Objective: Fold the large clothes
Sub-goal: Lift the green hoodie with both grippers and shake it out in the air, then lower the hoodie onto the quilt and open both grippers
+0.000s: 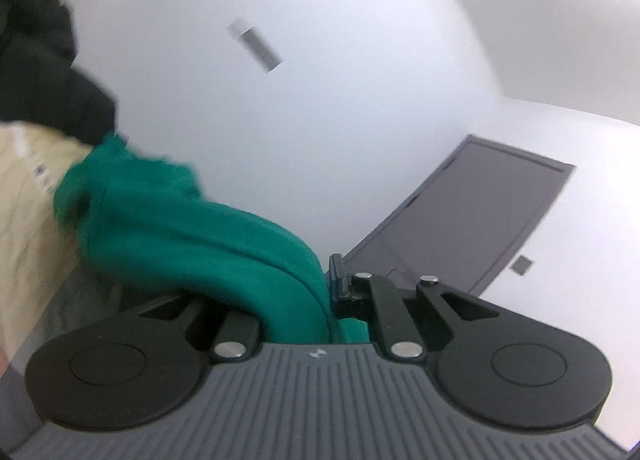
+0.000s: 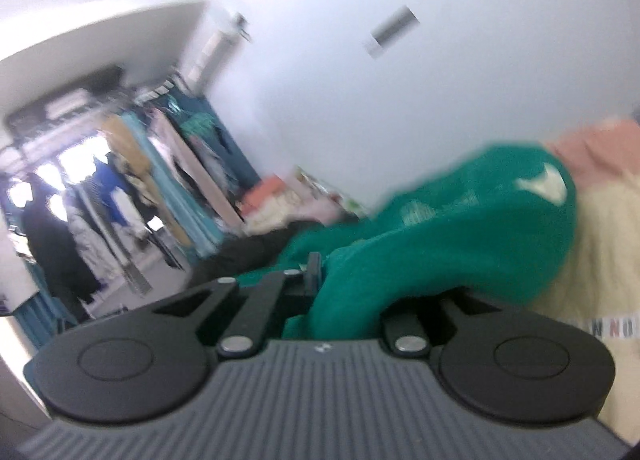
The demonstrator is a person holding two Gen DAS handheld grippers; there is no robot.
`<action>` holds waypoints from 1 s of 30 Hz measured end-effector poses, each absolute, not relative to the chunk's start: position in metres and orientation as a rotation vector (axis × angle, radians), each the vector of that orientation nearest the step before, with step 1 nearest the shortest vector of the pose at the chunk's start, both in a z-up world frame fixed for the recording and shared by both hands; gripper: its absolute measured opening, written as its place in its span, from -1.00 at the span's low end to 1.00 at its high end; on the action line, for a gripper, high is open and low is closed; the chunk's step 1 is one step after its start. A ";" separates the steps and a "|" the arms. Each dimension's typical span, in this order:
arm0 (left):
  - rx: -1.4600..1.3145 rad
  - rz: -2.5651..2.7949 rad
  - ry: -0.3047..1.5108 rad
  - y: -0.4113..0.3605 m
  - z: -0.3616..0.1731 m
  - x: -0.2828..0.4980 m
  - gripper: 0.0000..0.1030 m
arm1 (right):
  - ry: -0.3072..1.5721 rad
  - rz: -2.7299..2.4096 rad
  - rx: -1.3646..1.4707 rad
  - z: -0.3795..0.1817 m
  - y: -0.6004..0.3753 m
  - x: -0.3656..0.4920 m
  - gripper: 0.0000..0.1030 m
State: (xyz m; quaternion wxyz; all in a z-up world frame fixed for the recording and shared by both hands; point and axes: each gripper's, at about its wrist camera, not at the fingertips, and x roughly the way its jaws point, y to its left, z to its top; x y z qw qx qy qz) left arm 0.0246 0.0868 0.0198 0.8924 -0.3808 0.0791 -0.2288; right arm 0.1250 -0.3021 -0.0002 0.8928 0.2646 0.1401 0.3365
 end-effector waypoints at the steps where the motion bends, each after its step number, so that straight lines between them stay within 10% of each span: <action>1: -0.778 -0.479 0.149 0.085 0.029 0.018 -0.76 | 0.263 0.704 0.546 0.011 -0.304 0.120 -0.82; 23: -0.439 -0.407 -0.044 0.065 0.412 -0.010 -0.75 | -0.109 0.797 0.311 0.353 -0.322 0.096 -0.82; 30: -0.432 -0.347 -0.018 0.051 0.394 0.052 -0.74 | -0.069 0.719 0.289 0.357 -0.317 0.139 -0.82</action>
